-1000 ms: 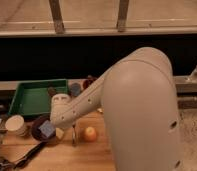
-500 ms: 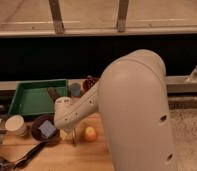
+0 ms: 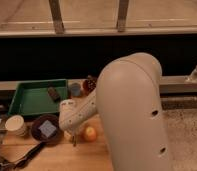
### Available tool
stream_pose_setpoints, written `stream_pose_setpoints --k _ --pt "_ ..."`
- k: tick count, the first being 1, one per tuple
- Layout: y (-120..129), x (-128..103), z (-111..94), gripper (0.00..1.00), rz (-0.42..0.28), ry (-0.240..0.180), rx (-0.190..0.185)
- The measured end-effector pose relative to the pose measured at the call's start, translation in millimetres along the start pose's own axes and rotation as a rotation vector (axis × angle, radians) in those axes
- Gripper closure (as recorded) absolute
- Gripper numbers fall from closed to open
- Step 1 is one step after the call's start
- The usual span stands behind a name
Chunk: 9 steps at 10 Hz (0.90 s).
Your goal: Place fork in table surface
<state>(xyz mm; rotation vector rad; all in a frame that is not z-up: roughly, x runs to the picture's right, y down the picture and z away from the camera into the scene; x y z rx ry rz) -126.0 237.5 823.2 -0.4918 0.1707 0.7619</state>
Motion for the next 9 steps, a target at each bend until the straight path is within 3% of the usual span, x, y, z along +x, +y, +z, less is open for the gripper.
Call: stream_pose_setpoints --k 5,9 --pt "3.7 2.3 -4.5 0.95 -0.009 -0.006 0.025" --pt "8.9 -2.4 -4.8 1.00 -0.022 -0.016 0.020"
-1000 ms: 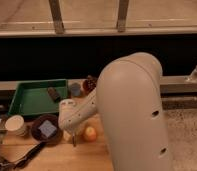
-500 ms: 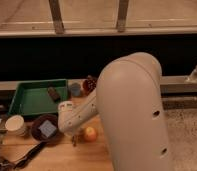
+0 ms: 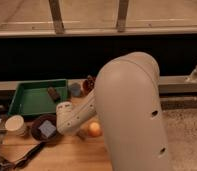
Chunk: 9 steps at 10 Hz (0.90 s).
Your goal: Place fork in table surface
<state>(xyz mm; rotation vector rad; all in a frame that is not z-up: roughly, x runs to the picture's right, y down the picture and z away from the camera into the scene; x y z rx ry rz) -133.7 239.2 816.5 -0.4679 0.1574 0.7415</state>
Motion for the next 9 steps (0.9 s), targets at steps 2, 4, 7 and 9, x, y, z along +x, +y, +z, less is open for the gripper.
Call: stream_pose_setpoints --k 2,4,7,9 --pt "0 -1 0 1.00 -0.005 -0.007 -0.003" --pt "-4 -3 -8 1.00 0.009 -0.024 0.006" --pt "-40 -2 -41 1.00 0.074 -0.046 0.089" --pt "-67 11 -69 1.00 0.128 -0.057 0.156"
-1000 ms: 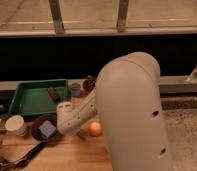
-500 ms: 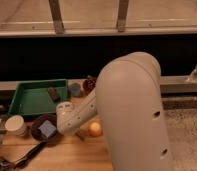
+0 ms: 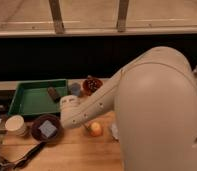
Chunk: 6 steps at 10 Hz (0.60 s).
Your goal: Place fork in table surface
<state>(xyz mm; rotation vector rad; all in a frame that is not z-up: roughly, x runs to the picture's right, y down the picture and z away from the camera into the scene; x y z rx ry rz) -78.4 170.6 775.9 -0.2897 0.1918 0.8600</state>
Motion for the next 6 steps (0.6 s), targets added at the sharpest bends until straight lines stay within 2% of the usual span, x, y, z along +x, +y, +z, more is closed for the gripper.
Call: stream_pose_setpoints --k 1,3,6 --pt "-13 6 -13 1.00 0.021 -0.012 0.021" --pt "-35 13 -41 1.00 0.046 -0.055 0.029" --pt "-33 12 -44 1.00 0.040 -0.065 0.022"
